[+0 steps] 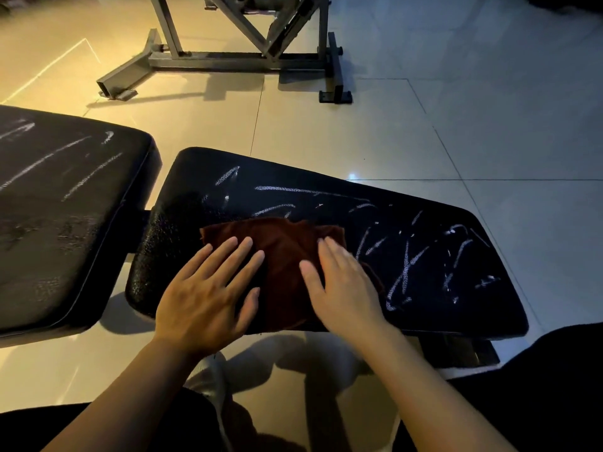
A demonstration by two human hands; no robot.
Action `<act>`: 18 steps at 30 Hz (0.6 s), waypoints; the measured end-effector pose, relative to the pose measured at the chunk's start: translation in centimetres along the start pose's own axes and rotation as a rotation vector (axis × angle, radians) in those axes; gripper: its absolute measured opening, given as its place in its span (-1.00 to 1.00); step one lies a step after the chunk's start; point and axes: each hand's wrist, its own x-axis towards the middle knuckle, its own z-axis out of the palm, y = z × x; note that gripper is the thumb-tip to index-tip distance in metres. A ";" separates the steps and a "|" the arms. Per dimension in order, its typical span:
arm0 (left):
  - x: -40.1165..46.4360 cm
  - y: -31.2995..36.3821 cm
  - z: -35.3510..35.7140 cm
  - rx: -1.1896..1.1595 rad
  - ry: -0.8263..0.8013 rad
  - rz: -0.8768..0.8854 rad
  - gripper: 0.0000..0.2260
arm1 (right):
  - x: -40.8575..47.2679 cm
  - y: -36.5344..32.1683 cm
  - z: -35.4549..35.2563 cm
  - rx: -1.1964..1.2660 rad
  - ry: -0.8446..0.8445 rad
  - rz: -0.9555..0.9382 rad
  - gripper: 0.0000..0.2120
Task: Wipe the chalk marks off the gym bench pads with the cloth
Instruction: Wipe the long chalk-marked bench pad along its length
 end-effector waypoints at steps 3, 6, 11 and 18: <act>0.0 0.1 0.0 -0.002 0.015 -0.004 -0.51 | 4.8 0.8 -1.1 -0.016 0.006 0.076 -0.35; 0.0 0.1 0.1 -0.014 0.017 -0.005 -0.51 | 5.9 0.5 -1.4 -0.001 0.049 0.112 -0.36; 0.0 0.1 -0.2 -0.029 0.023 -0.003 -0.52 | -0.8 -0.8 -1.0 -0.063 0.046 0.021 -0.40; -0.1 0.0 -0.1 -0.003 0.003 0.011 -0.51 | 2.3 0.1 -1.1 -0.107 -0.036 0.085 -0.30</act>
